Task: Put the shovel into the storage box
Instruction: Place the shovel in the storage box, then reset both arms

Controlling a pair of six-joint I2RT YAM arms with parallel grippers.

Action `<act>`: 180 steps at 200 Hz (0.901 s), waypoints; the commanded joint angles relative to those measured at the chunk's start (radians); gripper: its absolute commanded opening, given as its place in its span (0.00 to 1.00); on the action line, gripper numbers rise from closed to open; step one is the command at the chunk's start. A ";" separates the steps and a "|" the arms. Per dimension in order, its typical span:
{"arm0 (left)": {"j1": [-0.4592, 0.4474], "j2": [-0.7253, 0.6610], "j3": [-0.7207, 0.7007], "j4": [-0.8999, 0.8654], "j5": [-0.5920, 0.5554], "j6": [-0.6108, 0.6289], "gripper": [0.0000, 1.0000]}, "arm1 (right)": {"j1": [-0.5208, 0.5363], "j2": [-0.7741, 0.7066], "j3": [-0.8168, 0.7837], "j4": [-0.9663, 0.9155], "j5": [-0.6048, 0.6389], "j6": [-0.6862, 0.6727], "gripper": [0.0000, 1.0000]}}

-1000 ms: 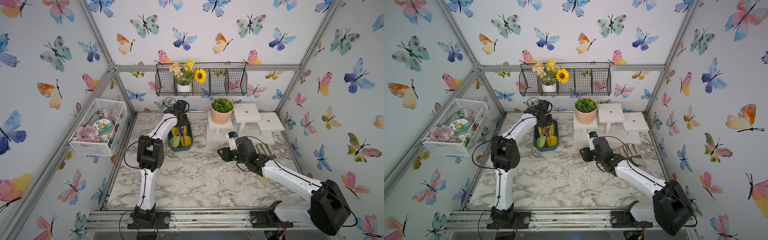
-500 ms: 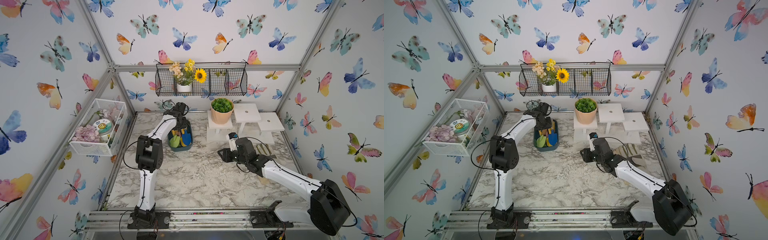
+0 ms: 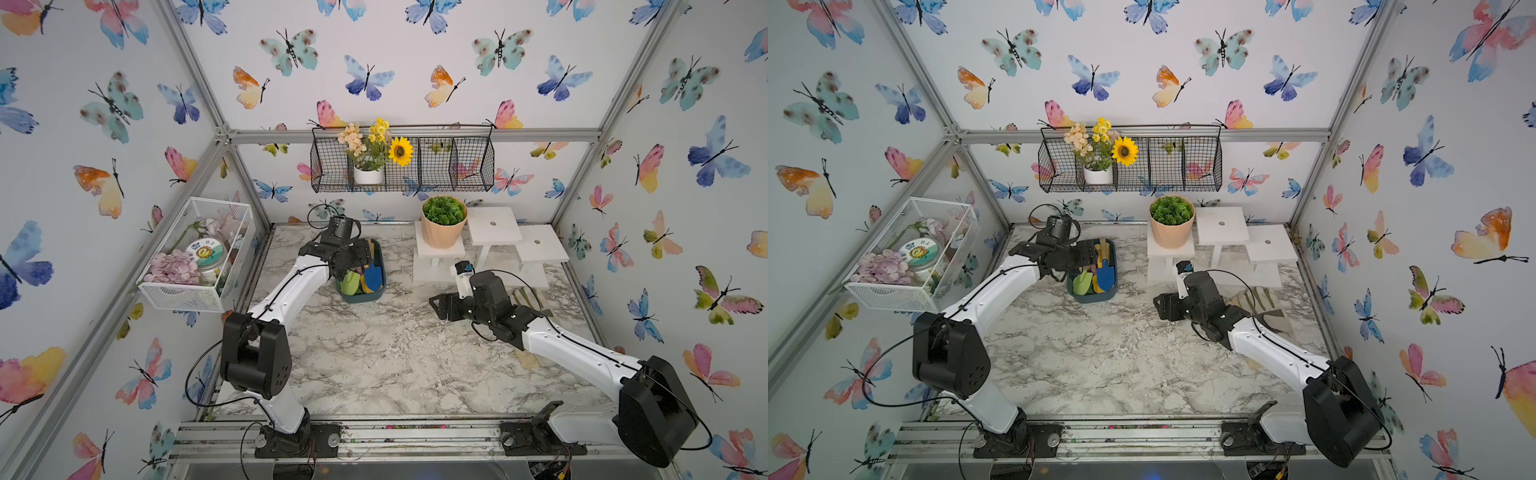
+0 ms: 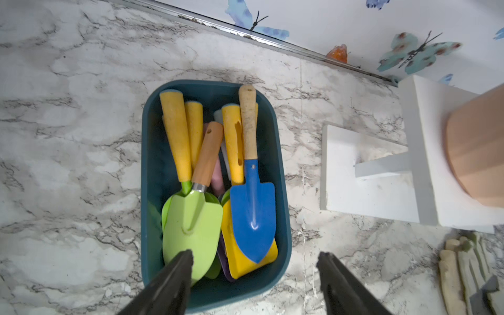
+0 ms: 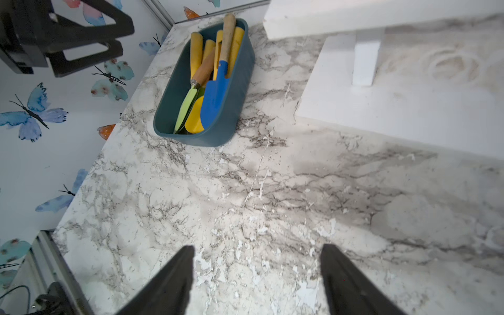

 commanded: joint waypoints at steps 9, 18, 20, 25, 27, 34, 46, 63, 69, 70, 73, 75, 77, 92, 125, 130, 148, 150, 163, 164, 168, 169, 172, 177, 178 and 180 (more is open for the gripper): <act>0.000 -0.142 -0.160 0.141 0.044 0.028 0.99 | 0.000 0.029 0.078 -0.018 0.063 -0.052 0.98; -0.001 -0.184 -0.207 0.168 0.029 0.032 0.99 | -0.003 0.034 0.089 -0.015 0.079 -0.055 0.99; -0.001 -0.192 -0.217 0.175 0.026 0.035 0.99 | -0.004 0.036 0.091 -0.014 0.082 -0.056 0.98; -0.002 -0.216 -0.242 0.190 0.015 0.037 0.99 | -0.007 0.039 0.096 -0.013 0.092 -0.057 0.98; -0.001 -0.225 -0.254 0.196 0.010 0.039 0.99 | -0.007 0.041 0.099 -0.014 0.096 -0.057 0.98; -0.001 -0.255 -0.289 0.218 -0.008 0.040 0.99 | -0.010 0.048 0.109 -0.014 0.115 -0.060 0.98; -0.001 -0.297 -0.341 0.244 -0.037 0.042 0.99 | -0.015 0.061 0.132 -0.019 0.158 -0.066 0.98; -0.001 -0.341 -0.407 0.262 -0.084 0.058 0.99 | -0.025 0.087 0.169 -0.043 0.255 -0.075 0.98; -0.001 -0.358 -0.433 0.277 -0.104 0.066 0.99 | -0.028 0.094 0.180 -0.050 0.294 -0.080 0.99; 0.000 -0.361 -0.436 0.280 -0.107 0.067 0.99 | -0.028 0.095 0.180 -0.050 0.300 -0.081 0.98; 0.000 -0.368 -0.451 0.289 -0.119 0.069 0.99 | -0.030 0.098 0.183 -0.049 0.316 -0.086 0.99; 0.000 -0.376 -0.461 0.293 -0.126 0.069 0.99 | -0.032 0.098 0.183 -0.049 0.327 -0.089 0.99; 0.000 -0.382 -0.472 0.297 -0.129 0.070 0.99 | -0.034 0.099 0.184 -0.047 0.338 -0.091 0.98; 0.000 -0.431 -0.535 0.341 -0.178 0.087 0.99 | -0.051 0.094 0.179 -0.021 0.403 -0.114 0.98; 0.047 -0.508 -0.662 0.435 -0.264 0.119 0.99 | -0.099 0.085 0.126 0.064 0.526 -0.187 0.98; 0.062 -0.512 -0.678 0.447 -0.261 0.123 0.99 | -0.103 0.084 0.116 0.077 0.555 -0.196 0.98; 0.120 -0.517 -0.739 0.504 -0.266 0.148 0.99 | -0.133 0.082 0.050 0.159 0.662 -0.250 1.00; 0.126 -0.518 -0.747 0.516 -0.270 0.151 0.99 | -0.141 0.083 0.045 0.162 0.668 -0.249 1.00; 0.174 -0.518 -0.793 0.575 -0.293 0.161 0.99 | -0.202 0.094 0.031 0.150 0.693 -0.238 1.00; 0.179 -0.518 -0.797 0.581 -0.293 0.162 0.99 | -0.207 0.095 0.030 0.148 0.695 -0.236 1.00; 0.197 -0.517 -0.809 0.601 -0.294 0.165 0.99 | -0.224 0.101 0.026 0.142 0.705 -0.231 1.00; 0.200 -0.517 -0.812 0.606 -0.295 0.166 0.99 | -0.228 0.102 0.025 0.141 0.710 -0.231 1.00; 0.212 -0.517 -0.823 0.619 -0.297 0.168 0.99 | -0.240 0.105 0.019 0.142 0.722 -0.230 1.00; 0.232 -0.517 -0.836 0.644 -0.299 0.172 0.99 | -0.256 0.108 0.003 0.153 0.742 -0.237 1.00; 0.235 -0.517 -0.839 0.649 -0.300 0.173 0.99 | -0.259 0.108 -0.001 0.157 0.743 -0.240 1.00; 0.243 -0.517 -0.846 0.658 -0.302 0.175 0.99 | -0.264 0.109 -0.009 0.166 0.758 -0.247 1.00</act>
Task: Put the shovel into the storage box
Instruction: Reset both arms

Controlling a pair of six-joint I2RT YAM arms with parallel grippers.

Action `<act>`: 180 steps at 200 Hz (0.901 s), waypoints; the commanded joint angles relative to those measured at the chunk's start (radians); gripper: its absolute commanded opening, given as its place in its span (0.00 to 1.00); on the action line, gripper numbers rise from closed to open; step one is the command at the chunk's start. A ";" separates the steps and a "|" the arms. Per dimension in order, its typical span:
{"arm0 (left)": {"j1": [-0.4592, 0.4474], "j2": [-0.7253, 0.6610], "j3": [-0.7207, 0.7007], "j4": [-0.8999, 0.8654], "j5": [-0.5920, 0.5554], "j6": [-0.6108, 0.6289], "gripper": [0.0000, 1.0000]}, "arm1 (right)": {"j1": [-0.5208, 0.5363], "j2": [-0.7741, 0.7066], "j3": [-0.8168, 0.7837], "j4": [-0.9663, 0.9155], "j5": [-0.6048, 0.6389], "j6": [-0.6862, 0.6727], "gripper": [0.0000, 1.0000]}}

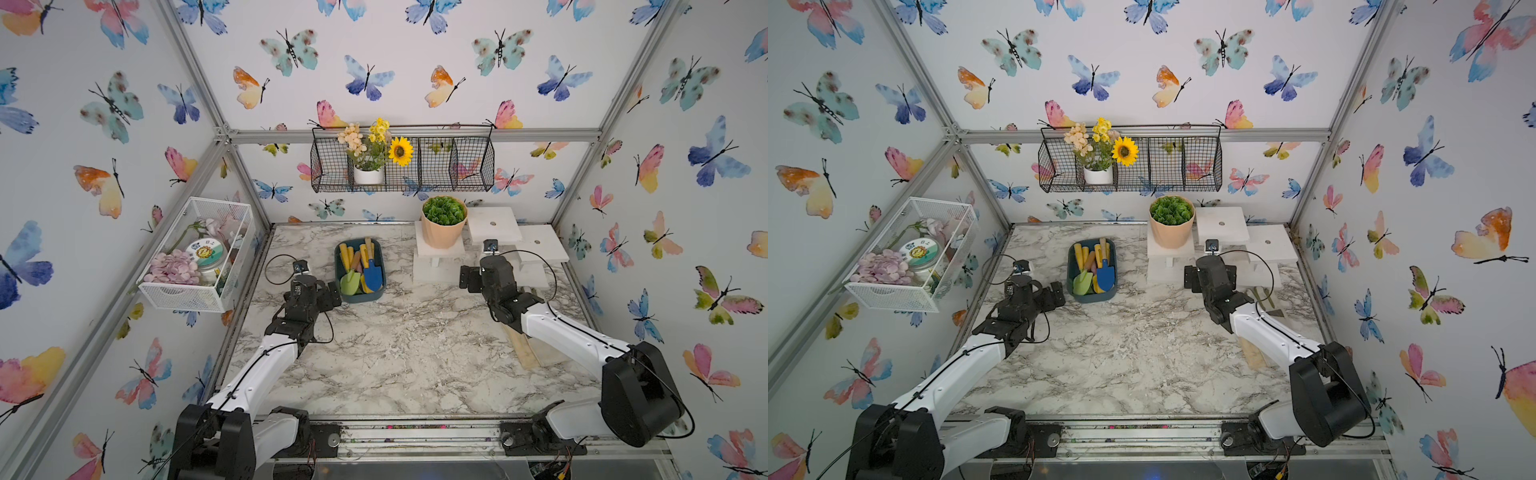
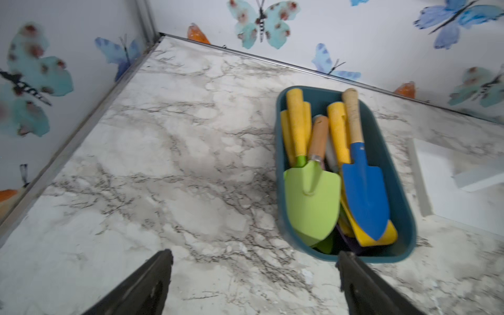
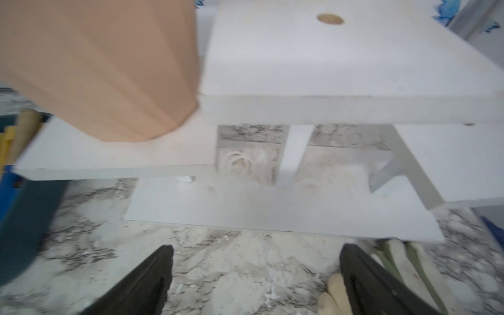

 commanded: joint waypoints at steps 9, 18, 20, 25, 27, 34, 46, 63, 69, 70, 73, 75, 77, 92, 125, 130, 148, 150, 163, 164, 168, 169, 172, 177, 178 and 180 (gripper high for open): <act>0.109 -0.010 -0.096 0.204 -0.078 0.063 0.99 | -0.094 0.012 -0.095 0.124 0.209 -0.086 1.00; 0.123 -0.007 -0.123 0.256 -0.092 0.090 0.99 | -0.105 0.007 -0.150 0.204 0.237 -0.127 1.00; 0.126 -0.007 -0.130 0.269 -0.093 0.097 0.99 | -0.108 0.007 -0.162 0.222 0.246 -0.136 1.00; 0.128 -0.003 -0.143 0.294 -0.103 0.115 0.99 | -0.115 0.005 -0.190 0.265 0.264 -0.151 1.00; 0.129 0.000 -0.148 0.306 -0.107 0.118 0.99 | -0.119 0.004 -0.200 0.281 0.270 -0.158 1.00; 0.133 0.008 -0.167 0.342 -0.119 0.130 0.99 | -0.131 0.003 -0.230 0.325 0.283 -0.170 1.00; 0.140 0.035 -0.191 0.395 -0.129 0.138 0.99 | -0.161 0.003 -0.270 0.376 0.287 -0.163 1.00; 0.145 0.073 -0.215 0.453 -0.112 0.130 0.99 | -0.203 0.008 -0.336 0.471 0.253 -0.170 1.00; 0.145 0.079 -0.229 0.486 -0.105 0.127 0.99 | -0.212 0.010 -0.363 0.519 0.244 -0.179 1.00; 0.146 0.080 -0.232 0.492 -0.102 0.127 0.99 | -0.214 0.010 -0.369 0.529 0.242 -0.181 1.00; 0.146 0.081 -0.242 0.515 -0.096 0.127 0.99 | -0.217 0.010 -0.384 0.557 0.236 -0.189 1.00; 0.146 0.082 -0.249 0.529 -0.093 0.127 0.99 | -0.218 0.010 -0.395 0.578 0.232 -0.194 1.00; 0.145 0.084 -0.256 0.545 -0.090 0.127 0.99 | -0.220 0.010 -0.406 0.599 0.227 -0.199 1.00; 0.146 0.095 -0.310 0.673 -0.087 0.131 0.99 | -0.230 0.008 -0.487 0.756 0.201 -0.227 1.00; 0.145 0.142 -0.361 0.830 -0.069 0.138 0.99 | -0.238 0.027 -0.582 0.944 0.126 -0.267 0.99; 0.145 0.152 -0.376 0.876 -0.061 0.134 0.99 | -0.239 0.023 -0.580 0.936 0.118 -0.269 0.99; 0.139 0.196 -0.403 0.970 -0.024 0.163 0.99 | -0.240 0.001 -0.596 0.937 0.064 -0.267 0.98; 0.137 0.198 -0.400 0.969 -0.017 0.169 0.99 | -0.241 -0.002 -0.598 0.938 0.057 -0.262 0.98; 0.118 0.226 -0.392 0.971 -0.005 0.194 0.99 | -0.248 -0.014 -0.635 1.007 -0.022 -0.217 0.98; 0.116 0.229 -0.393 0.974 -0.004 0.195 0.99 | -0.249 -0.013 -0.639 1.019 -0.031 -0.218 0.98; 0.114 0.249 -0.392 0.988 0.002 0.203 0.99 | -0.252 -0.001 -0.651 1.057 -0.071 -0.234 0.98; 0.114 0.254 -0.392 0.993 0.003 0.205 0.99 | -0.252 0.003 -0.655 1.066 -0.077 -0.236 0.98; 0.111 0.270 -0.395 1.015 0.008 0.212 0.99 | -0.252 0.016 -0.661 1.090 -0.087 -0.244 0.98; 0.109 0.284 -0.404 1.065 0.002 0.216 0.99 | -0.252 0.045 -0.670 1.135 -0.090 -0.246 0.98; 0.109 0.284 -0.407 1.073 0.004 0.216 0.99 | -0.252 0.052 -0.671 1.144 -0.089 -0.245 0.98; 0.109 0.285 -0.412 1.081 0.007 0.216 0.99 | -0.252 0.067 -0.674 1.163 -0.083 -0.241 0.98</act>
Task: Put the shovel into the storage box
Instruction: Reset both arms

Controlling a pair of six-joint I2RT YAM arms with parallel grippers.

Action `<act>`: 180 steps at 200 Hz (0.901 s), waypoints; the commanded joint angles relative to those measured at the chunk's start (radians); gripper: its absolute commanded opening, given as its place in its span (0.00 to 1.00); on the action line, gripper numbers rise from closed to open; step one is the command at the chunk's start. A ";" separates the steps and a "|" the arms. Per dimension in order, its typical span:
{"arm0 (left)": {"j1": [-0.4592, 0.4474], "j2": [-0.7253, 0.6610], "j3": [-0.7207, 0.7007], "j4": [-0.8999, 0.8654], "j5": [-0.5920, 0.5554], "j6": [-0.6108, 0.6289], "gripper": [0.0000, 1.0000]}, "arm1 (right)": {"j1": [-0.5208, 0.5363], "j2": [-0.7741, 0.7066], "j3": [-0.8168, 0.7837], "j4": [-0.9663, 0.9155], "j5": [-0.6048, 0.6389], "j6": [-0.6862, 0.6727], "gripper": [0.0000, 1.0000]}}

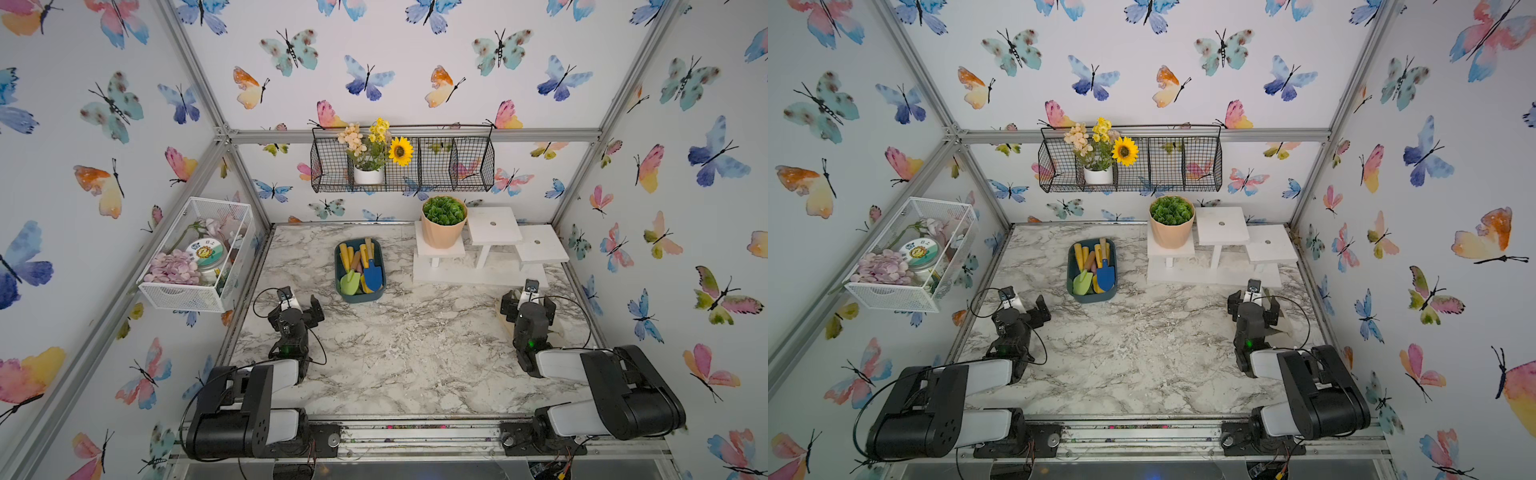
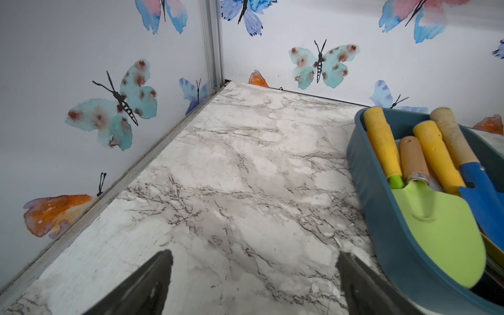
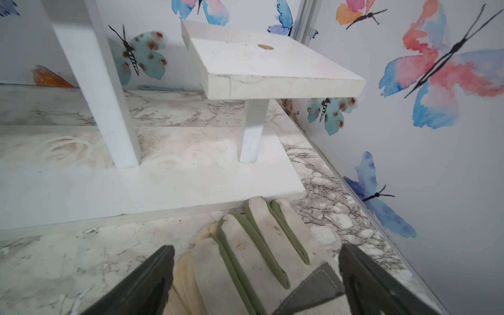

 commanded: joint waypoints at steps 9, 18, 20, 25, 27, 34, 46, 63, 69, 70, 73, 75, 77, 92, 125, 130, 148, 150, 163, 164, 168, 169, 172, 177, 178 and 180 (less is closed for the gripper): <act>-0.016 0.052 -0.022 0.169 0.075 0.060 0.99 | -0.028 0.136 -0.067 0.358 -0.146 -0.008 0.98; -0.017 0.057 -0.018 0.167 0.081 0.063 0.99 | -0.037 0.187 -0.059 0.384 -0.170 -0.011 0.98; -0.018 0.057 -0.019 0.169 0.081 0.063 0.99 | -0.037 0.194 -0.056 0.392 -0.176 -0.015 0.98; -0.018 0.057 -0.019 0.167 0.081 0.063 0.99 | -0.040 0.197 -0.045 0.372 -0.182 -0.014 0.98; -0.017 0.056 -0.018 0.164 0.081 0.062 0.99 | -0.042 0.192 -0.041 0.354 -0.185 -0.011 0.98; -0.018 0.055 -0.018 0.159 0.081 0.063 0.99 | -0.051 0.163 -0.026 0.263 -0.196 0.006 0.98; -0.019 0.055 -0.021 0.167 0.077 0.066 0.99 | -0.056 0.149 -0.017 0.232 -0.204 0.016 0.98; -0.021 0.055 -0.020 0.166 0.076 0.065 0.99 | -0.057 0.178 -0.037 0.320 -0.209 0.001 0.98; -0.021 0.056 -0.020 0.167 0.076 0.064 0.99 | -0.056 0.170 -0.032 0.294 -0.206 0.003 0.98; -0.021 0.056 -0.020 0.167 0.076 0.065 0.99 | -0.056 0.168 -0.031 0.289 -0.205 0.003 0.98; -0.020 0.055 -0.019 0.167 0.076 0.065 0.99 | -0.057 0.162 -0.027 0.269 -0.204 0.005 0.98; -0.021 0.056 -0.020 0.167 0.076 0.065 0.99 | -0.056 0.158 -0.025 0.256 -0.203 0.007 0.98; -0.021 0.056 -0.020 0.167 0.076 0.065 0.99 | -0.056 0.154 -0.022 0.246 -0.203 0.009 0.98; -0.020 0.055 -0.019 0.167 0.076 0.065 0.99 | -0.056 0.154 -0.021 0.248 -0.203 0.009 0.98; -0.020 0.055 -0.018 0.164 0.076 0.065 0.99 | -0.062 0.164 -0.005 0.224 -0.212 0.013 0.98; -0.020 0.055 -0.017 0.164 0.076 0.064 0.99 | -0.062 0.164 -0.006 0.225 -0.213 0.013 0.98; -0.021 0.056 -0.018 0.163 0.076 0.065 0.99 | -0.062 0.158 -0.011 0.230 -0.213 0.013 0.98; -0.020 0.056 -0.018 0.163 0.076 0.065 0.98 | -0.062 0.158 -0.012 0.230 -0.213 0.013 0.98; -0.020 0.056 -0.019 0.165 0.076 0.065 0.99 | -0.062 0.156 -0.012 0.233 -0.213 0.013 0.98; -0.020 0.056 -0.019 0.164 0.076 0.065 0.99 | -0.062 0.156 -0.014 0.233 -0.213 0.013 0.98; -0.021 0.056 -0.019 0.164 0.076 0.065 0.99 | -0.062 0.156 -0.013 0.232 -0.213 0.013 0.98; -0.020 0.056 -0.020 0.165 0.076 0.065 0.99 | -0.062 0.156 -0.013 0.232 -0.213 0.013 0.98; -0.020 0.055 -0.019 0.166 0.076 0.065 0.99 | -0.062 0.156 -0.013 0.231 -0.213 0.013 0.98; -0.020 0.056 -0.019 0.164 0.076 0.064 0.99 | -0.062 0.157 -0.012 0.233 -0.213 0.013 0.98; -0.020 0.055 -0.018 0.164 0.076 0.064 0.99 | -0.062 0.158 -0.013 0.233 -0.213 0.013 0.98; -0.020 0.055 -0.019 0.166 0.076 0.064 0.99 | -0.062 0.158 -0.012 0.232 -0.213 0.013 0.98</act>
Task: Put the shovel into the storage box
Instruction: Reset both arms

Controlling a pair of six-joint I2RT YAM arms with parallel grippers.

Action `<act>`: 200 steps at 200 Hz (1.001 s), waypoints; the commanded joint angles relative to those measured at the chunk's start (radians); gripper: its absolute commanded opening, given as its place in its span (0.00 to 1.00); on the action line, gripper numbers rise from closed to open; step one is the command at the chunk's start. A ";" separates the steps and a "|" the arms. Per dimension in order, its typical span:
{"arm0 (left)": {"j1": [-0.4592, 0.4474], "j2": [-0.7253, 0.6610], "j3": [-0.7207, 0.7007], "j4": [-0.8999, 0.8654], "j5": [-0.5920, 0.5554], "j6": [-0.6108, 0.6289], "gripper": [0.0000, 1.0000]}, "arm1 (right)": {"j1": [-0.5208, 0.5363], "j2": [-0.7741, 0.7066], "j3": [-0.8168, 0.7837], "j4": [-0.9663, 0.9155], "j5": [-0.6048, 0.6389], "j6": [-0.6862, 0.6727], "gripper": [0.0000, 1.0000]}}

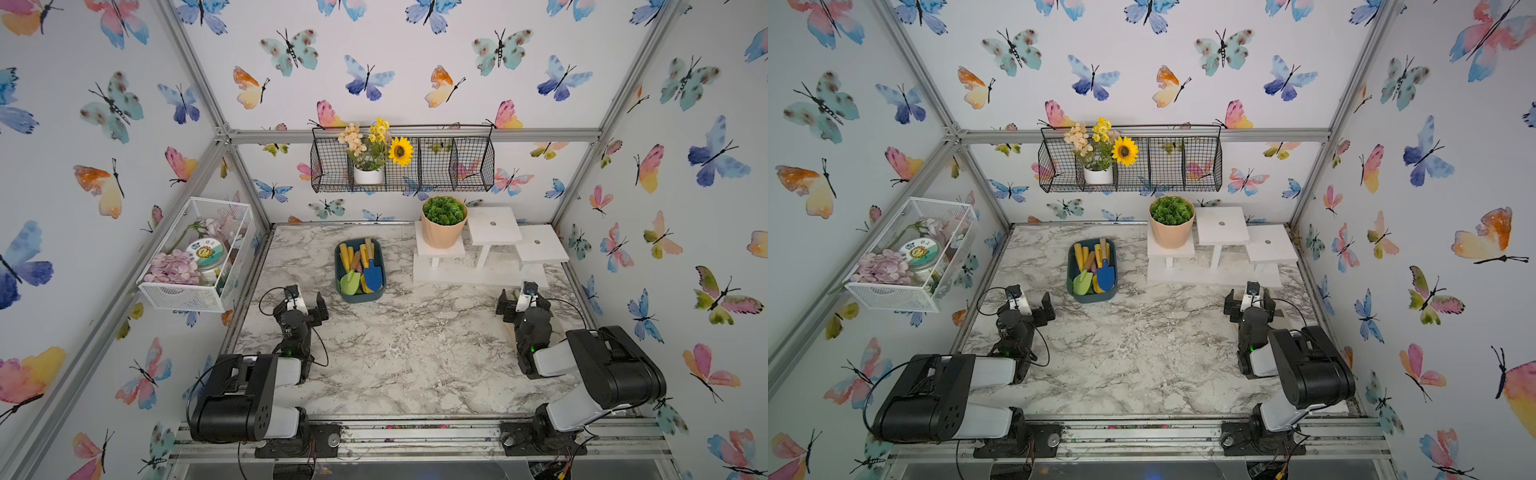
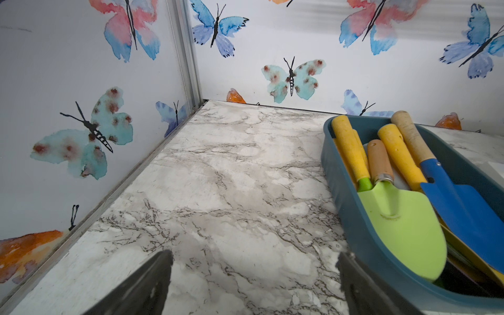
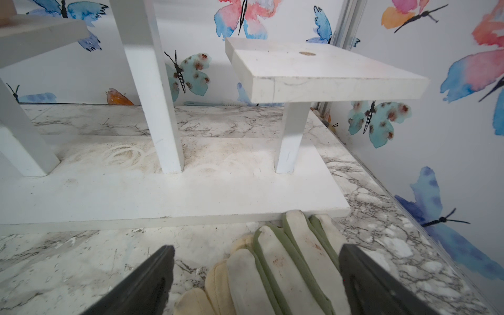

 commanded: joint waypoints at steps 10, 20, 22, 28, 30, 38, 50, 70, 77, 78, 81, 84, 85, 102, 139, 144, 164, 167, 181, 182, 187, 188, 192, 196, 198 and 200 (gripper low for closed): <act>-0.003 0.004 -0.003 0.031 0.027 0.008 0.99 | -0.004 -0.007 0.009 -0.002 -0.019 0.009 0.98; -0.004 -0.012 -0.019 0.059 -0.015 -0.012 0.99 | -0.004 -0.013 -0.008 0.027 0.012 0.014 0.98; -0.004 -0.020 -0.024 0.067 -0.044 -0.021 0.99 | -0.004 -0.017 -0.016 0.042 0.031 0.019 0.98; -0.003 -0.057 -0.053 0.074 -0.113 -0.058 0.99 | -0.012 -0.030 -0.049 0.087 0.027 0.040 0.98; -0.001 -0.072 -0.065 0.076 -0.105 -0.061 0.99 | -0.015 -0.033 -0.059 0.096 0.023 0.044 0.98; 0.007 -0.096 -0.114 0.140 -0.088 -0.066 0.99 | -0.021 -0.045 -0.067 0.093 0.013 0.049 0.98; 0.013 -0.043 -0.104 0.151 -0.069 -0.064 0.99 | -0.021 -0.030 -0.016 0.007 -0.006 0.037 0.98; -0.017 0.041 -0.041 0.157 -0.010 0.016 0.99 | -0.046 0.009 0.041 -0.042 -0.079 0.029 0.98; -0.017 0.017 -0.007 0.049 -0.019 0.007 0.99 | -0.046 0.004 0.042 -0.054 -0.078 0.029 0.98; -0.016 0.012 -0.001 0.031 -0.019 0.005 0.99 | -0.046 0.003 0.042 -0.055 -0.078 0.029 0.98; -0.016 0.000 0.009 -0.007 -0.013 -0.002 0.99 | -0.046 0.000 0.041 -0.059 -0.079 0.029 0.98; -0.015 0.002 0.009 0.001 -0.008 -0.001 0.98 | -0.046 -0.003 0.039 -0.062 -0.079 0.030 0.98; -0.014 0.003 0.007 0.010 -0.007 0.000 0.99 | -0.046 -0.004 0.040 -0.062 -0.079 0.031 0.98; -0.017 0.024 -0.022 0.103 -0.015 0.011 0.99 | -0.046 -0.014 0.026 -0.046 -0.072 0.027 0.98; 0.027 -0.064 -0.131 0.188 -0.066 -0.079 0.99 | -0.067 -0.042 -0.036 0.018 -0.052 0.076 0.98; 0.023 -0.039 -0.105 0.174 -0.046 -0.060 0.99 | -0.067 -0.021 0.010 -0.041 -0.075 0.062 0.98; -0.006 0.004 -0.013 0.050 0.025 0.011 0.99 | -0.066 0.004 0.020 -0.012 -0.094 0.038 0.98; -0.006 0.003 -0.011 0.048 0.022 0.007 0.99 | -0.066 0.007 0.026 -0.016 -0.095 0.039 0.98; -0.006 0.004 -0.003 0.032 0.014 0.003 0.99 | -0.066 0.000 0.030 -0.036 -0.090 0.039 0.98; -0.006 0.004 -0.003 0.032 0.013 0.004 0.99 | -0.066 -0.001 0.031 -0.040 -0.090 0.039 0.98; -0.005 0.002 -0.002 0.030 0.016 0.005 0.99 | -0.066 -0.005 0.032 -0.049 -0.090 0.039 0.98; -0.005 0.002 -0.002 0.028 0.015 0.005 0.99 | -0.066 -0.006 0.033 -0.051 -0.089 0.040 0.98; -0.005 0.003 -0.002 0.027 0.015 0.005 0.98 | -0.066 -0.007 0.034 -0.057 -0.089 0.040 0.98; -0.005 0.004 -0.003 0.030 0.015 0.004 0.99 | -0.066 -0.009 0.034 -0.060 -0.089 0.042 0.98; -0.004 0.004 -0.002 0.029 0.015 0.004 0.98 | -0.066 -0.010 0.034 -0.061 -0.090 0.042 0.98; -0.006 0.004 -0.003 0.028 0.014 0.005 0.99 | -0.066 -0.010 0.033 -0.061 -0.091 0.042 0.98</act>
